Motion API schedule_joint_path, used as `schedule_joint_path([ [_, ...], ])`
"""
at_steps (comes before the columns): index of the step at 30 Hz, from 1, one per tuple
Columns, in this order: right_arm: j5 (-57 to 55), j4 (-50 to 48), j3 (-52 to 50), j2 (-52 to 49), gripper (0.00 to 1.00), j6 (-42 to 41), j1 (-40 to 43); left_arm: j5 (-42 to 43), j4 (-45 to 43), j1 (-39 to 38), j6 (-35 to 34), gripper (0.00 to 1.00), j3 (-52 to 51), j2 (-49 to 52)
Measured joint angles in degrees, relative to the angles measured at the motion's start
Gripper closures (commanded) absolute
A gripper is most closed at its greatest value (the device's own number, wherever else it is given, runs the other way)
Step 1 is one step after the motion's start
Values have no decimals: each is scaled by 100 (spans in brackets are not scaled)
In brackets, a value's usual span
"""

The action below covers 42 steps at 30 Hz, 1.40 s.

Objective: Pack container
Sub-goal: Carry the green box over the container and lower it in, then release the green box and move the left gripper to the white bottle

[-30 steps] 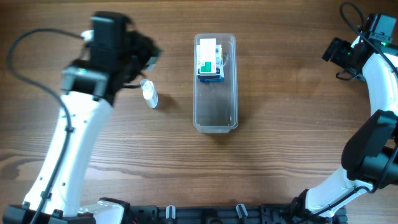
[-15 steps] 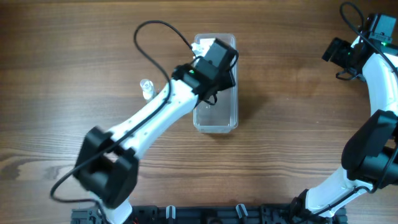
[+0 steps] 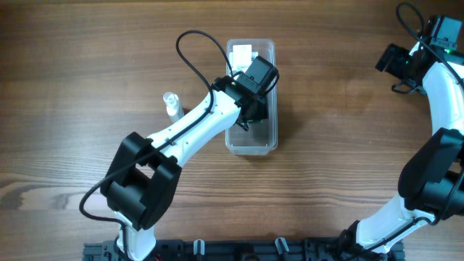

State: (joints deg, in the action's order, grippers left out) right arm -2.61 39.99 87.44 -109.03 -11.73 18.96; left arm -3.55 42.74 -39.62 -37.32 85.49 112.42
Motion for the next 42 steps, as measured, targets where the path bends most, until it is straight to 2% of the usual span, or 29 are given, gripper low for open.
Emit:
schedule_joint_path([
  [7,0,0,0,0,0,0,0,197,293,-234,-55,39,0,11],
  [16,0,-2,0,0,0,0,0,188,63,-243,-133,35,0,11],
  [24,0,0,0,0,0,0,0,122,31,-243,-157,24,0,11],
  [34,0,-2,0,0,0,0,0,122,-35,-243,-157,21,0,11],
  [36,0,0,0,0,0,0,0,122,-35,-243,-153,16,0,9],
  [40,0,-2,0,0,0,0,0,63,205,-243,-42,14,87,-63],
  [42,0,0,0,0,0,0,0,-37,398,-234,-13,6,188,-247],
])
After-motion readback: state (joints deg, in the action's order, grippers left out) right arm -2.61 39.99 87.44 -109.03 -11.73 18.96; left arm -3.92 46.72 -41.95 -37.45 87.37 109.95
